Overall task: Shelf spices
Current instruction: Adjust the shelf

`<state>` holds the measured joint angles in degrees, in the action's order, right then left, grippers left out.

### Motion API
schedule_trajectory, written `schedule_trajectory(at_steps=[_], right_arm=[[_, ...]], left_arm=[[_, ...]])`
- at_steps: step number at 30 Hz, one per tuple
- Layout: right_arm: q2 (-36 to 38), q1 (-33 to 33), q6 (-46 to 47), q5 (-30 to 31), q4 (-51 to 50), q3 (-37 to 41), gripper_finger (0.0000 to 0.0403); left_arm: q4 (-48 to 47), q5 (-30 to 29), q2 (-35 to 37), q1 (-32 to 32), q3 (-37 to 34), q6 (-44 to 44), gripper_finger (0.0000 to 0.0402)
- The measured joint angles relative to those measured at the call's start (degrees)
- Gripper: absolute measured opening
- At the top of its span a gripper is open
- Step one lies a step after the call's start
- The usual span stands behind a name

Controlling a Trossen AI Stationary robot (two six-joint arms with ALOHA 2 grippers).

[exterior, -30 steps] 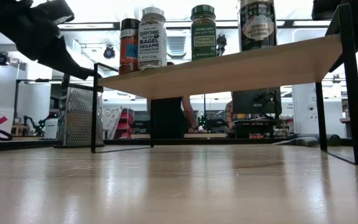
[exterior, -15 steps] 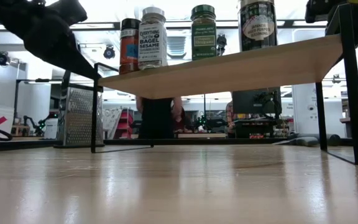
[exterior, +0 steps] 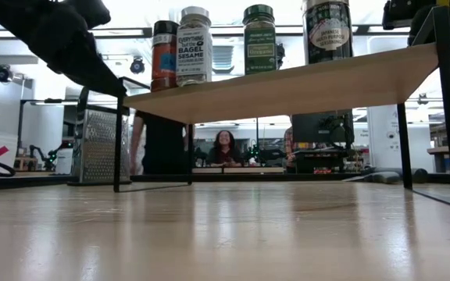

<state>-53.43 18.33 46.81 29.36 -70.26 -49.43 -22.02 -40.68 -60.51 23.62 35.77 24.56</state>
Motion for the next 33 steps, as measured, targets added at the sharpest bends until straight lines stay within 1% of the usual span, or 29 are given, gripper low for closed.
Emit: schedule_trajectory(at_steps=[15,25,31,33], right_arm=[[0.0,0.0,-2.4,0.7,0.0,0.0,0.0073],[0.0,-3.3,-6.7,0.2,2.1,0.1,0.0073],[0.0,-4.4,-7.8,0.2,2.5,0.1,0.0073],[0.0,-4.7,-7.9,0.2,4.0,0.1,0.0073]], left_arm=[[0.3,5.3,0.7,0.6,0.2,2.2,0.0295],[0.3,5.8,1.2,2.5,0.2,4.4,0.0295],[1.2,7.5,1.3,4.3,0.8,5.4,0.0295],[1.7,8.5,1.1,4.8,1.4,5.5,0.0295]])
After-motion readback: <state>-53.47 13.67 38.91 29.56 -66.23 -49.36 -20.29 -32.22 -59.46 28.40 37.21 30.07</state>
